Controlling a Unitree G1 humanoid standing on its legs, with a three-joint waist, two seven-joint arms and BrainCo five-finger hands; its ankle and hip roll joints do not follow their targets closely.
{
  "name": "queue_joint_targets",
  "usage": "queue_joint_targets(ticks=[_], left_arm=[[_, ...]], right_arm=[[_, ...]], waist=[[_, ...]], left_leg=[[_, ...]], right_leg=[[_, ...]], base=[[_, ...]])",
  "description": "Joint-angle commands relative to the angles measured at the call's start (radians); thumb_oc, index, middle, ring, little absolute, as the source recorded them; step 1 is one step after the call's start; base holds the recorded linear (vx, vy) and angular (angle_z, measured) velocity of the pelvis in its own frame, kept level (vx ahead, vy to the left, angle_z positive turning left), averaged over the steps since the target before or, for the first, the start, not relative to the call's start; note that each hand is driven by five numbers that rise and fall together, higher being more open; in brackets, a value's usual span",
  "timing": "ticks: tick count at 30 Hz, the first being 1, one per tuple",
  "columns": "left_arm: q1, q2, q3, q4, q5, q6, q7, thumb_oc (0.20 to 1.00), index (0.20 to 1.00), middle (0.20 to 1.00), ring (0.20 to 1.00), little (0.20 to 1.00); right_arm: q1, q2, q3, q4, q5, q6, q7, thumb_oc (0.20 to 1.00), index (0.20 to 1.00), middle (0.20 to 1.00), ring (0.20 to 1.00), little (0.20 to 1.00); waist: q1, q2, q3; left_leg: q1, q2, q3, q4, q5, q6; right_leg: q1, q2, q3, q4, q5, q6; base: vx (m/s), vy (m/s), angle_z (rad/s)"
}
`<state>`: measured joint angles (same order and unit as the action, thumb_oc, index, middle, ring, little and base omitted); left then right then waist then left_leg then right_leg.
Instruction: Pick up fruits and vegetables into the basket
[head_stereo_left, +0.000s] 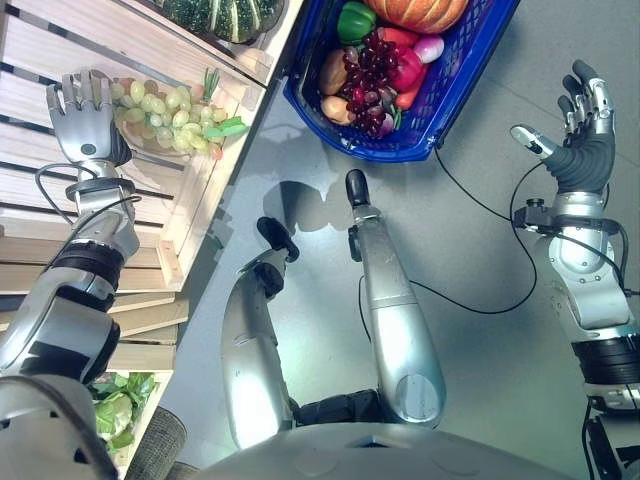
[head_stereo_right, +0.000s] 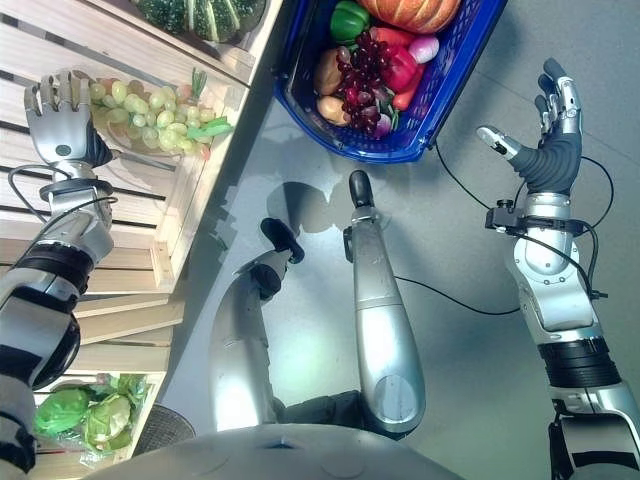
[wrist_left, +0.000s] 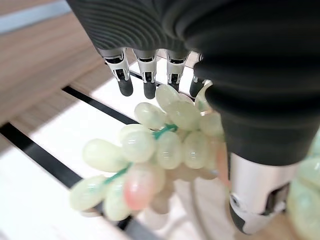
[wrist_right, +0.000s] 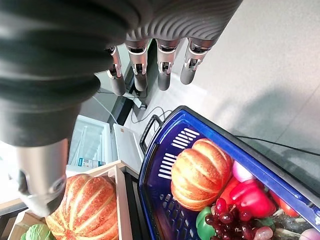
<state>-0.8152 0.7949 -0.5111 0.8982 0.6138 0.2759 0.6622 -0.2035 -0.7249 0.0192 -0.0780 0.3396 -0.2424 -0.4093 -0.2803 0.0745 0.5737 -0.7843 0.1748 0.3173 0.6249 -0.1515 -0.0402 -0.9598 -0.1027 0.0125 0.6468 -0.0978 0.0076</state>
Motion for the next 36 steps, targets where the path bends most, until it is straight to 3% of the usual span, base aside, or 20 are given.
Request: queue_joint_targets(ticks=[1,9,10,11,19,27,29,36], left_arm=[[0.015,0.036,0.025,0.057,-0.063,-0.036,-0.010,1.000,1.000,1.000,1.000,1.000],[-0.015,0.021,0.035,0.080,-0.188,-0.061,-0.060,1.000,1.000,1.000,1.000,1.000],[-0.019,0.016,0.034,0.088,-0.198,-0.056,-0.080,0.407,0.407,0.407,0.407,0.407],[-0.021,0.014,0.032,0.099,-0.208,-0.058,-0.101,0.200,0.200,0.200,0.200,0.200],[-0.003,0.018,0.015,0.122,-0.129,-0.025,-0.120,0.200,0.200,0.200,0.200,0.200],[0.082,0.014,-0.017,0.094,0.147,0.085,-0.064,0.200,0.200,0.200,0.200,0.200],[0.107,0.009,-0.015,0.091,0.162,0.105,-0.061,0.200,0.200,0.200,0.200,0.200],[0.172,0.003,0.003,0.066,0.184,0.104,-0.030,0.200,0.200,0.200,0.200,0.200]], right_arm=[[0.002,0.002,0.014,-0.014,0.018,-0.056,-0.005,1.000,1.000,1.000,1.000,1.000],[-0.015,0.001,0.028,-0.001,0.016,-0.055,-0.011,1.000,1.000,1.000,1.000,1.000],[-0.020,0.003,0.031,0.000,0.015,-0.054,-0.014,1.000,1.000,1.000,1.000,1.000],[-0.022,0.003,0.031,0.005,0.017,-0.055,-0.013,1.000,1.000,1.000,1.000,1.000],[-0.018,-0.012,0.015,-0.003,0.022,-0.059,-0.004,1.000,1.000,1.000,1.000,1.000],[0.003,-0.015,-0.003,-0.033,0.015,-0.079,-0.001,1.000,1.000,1.000,1.000,1.000],[0.005,-0.016,-0.006,-0.040,0.016,-0.077,0.001,1.000,1.000,1.000,1.000,1.000],[0.022,-0.010,-0.002,-0.065,0.030,-0.092,0.050,1.000,1.000,1.000,1.000,1.000]], waist=[[-0.008,-0.035,-0.054],[-0.012,-0.036,-0.054],[-0.013,-0.037,-0.054],[-0.014,-0.038,-0.054],[-0.018,-0.034,-0.054],[-0.011,-0.022,-0.054],[-0.007,-0.018,-0.054],[0.006,-0.017,-0.054]], left_leg=[[-0.063,0.015,-0.032,-0.004,0.027,-0.046],[-0.066,0.017,-0.031,-0.002,0.024,-0.047],[-0.068,0.017,-0.032,-0.002,0.023,-0.048],[-0.071,0.016,-0.033,0.001,0.023,-0.048],[-0.069,0.012,-0.036,0.000,0.022,-0.049],[-0.029,0.002,-0.033,-0.034,0.035,-0.054],[-0.020,-0.001,-0.034,-0.040,0.037,-0.054],[0.020,-0.010,-0.041,-0.057,0.043,-0.052]], right_leg=[[-0.015,0.006,-0.057,0.039,-0.045,0.044],[-0.024,0.007,-0.052,0.046,-0.050,0.042],[-0.027,0.009,-0.051,0.047,-0.051,0.041],[-0.029,0.009,-0.050,0.048,-0.050,0.039],[-0.032,0.006,-0.044,0.052,-0.053,0.039],[0.007,-0.008,-0.051,0.018,-0.045,0.042],[0.017,-0.012,-0.054,0.013,-0.045,0.042],[0.070,-0.018,-0.064,-0.010,-0.043,0.044]], base=[[0.00,0.000,0.00],[0.00,0.003,-0.01],[0.00,0.000,0.00],[0.00,0.000,0.00],[0.00,0.011,-0.02],[-0.03,0.037,0.01],[-0.03,0.031,0.04],[-0.02,0.006,0.04]])
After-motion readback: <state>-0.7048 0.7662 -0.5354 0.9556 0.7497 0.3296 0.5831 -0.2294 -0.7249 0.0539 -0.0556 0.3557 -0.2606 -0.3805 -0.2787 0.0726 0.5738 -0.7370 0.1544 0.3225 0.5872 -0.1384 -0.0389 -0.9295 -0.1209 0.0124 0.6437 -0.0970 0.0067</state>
